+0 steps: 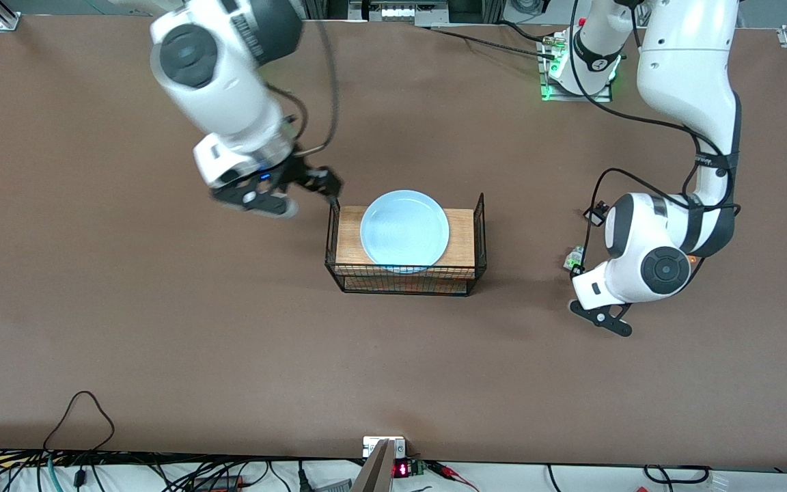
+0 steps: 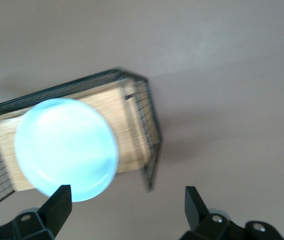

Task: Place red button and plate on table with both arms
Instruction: 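Reach the right gripper to the plate rim while the left gripper withdraws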

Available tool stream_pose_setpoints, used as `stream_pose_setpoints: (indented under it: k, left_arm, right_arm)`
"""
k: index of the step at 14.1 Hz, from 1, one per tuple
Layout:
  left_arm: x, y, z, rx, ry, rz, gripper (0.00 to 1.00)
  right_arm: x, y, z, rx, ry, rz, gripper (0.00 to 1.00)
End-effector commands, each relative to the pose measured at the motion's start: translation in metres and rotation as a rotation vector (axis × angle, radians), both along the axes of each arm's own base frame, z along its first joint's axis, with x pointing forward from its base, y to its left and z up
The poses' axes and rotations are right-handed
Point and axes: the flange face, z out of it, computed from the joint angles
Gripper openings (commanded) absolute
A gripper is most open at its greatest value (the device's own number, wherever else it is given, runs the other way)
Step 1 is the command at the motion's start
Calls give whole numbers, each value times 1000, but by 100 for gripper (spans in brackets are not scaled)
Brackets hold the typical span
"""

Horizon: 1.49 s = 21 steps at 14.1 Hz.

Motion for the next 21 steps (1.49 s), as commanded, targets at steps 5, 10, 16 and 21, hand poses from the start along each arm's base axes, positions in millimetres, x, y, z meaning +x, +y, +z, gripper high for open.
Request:
stream_pose_setpoints:
  k: [5,10,16,21]
  left_arm:
    - [18,14,-14,5,-81,-101,31]
    - [24,38,-37,4,-116,-103,33]
    - [18,29,-59,-4,-87,-114,47]
    - [20,30,-53,-6,-94,-110,100]
  right_arm:
    - [-22,95,-48,-7,15,-125,100]
    - [-21,119,-85,-39,47,-252,100]
    - [-9,90,-128,-88,136,-460,100]
    - [-13,92,-149,-114,126,-455,100]
